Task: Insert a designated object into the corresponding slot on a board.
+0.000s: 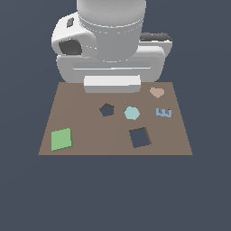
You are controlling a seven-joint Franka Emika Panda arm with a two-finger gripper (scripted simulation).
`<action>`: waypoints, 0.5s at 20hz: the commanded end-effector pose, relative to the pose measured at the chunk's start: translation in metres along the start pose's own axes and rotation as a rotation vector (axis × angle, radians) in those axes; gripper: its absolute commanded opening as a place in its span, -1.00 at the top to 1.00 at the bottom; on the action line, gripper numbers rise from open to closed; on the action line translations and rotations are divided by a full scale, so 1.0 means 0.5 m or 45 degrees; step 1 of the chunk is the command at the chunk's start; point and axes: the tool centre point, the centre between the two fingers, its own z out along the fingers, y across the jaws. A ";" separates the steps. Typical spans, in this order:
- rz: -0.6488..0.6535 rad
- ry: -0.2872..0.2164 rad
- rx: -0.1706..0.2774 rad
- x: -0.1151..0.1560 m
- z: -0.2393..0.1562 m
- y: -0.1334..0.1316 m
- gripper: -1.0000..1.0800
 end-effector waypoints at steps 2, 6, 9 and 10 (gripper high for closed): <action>-0.019 -0.001 0.002 0.009 0.020 0.029 -0.92; -0.054 -0.001 0.005 0.027 0.052 0.074 -0.92; -0.084 -0.002 0.009 0.044 0.080 0.113 -0.92; -0.094 -0.002 0.010 0.050 0.090 0.127 -0.92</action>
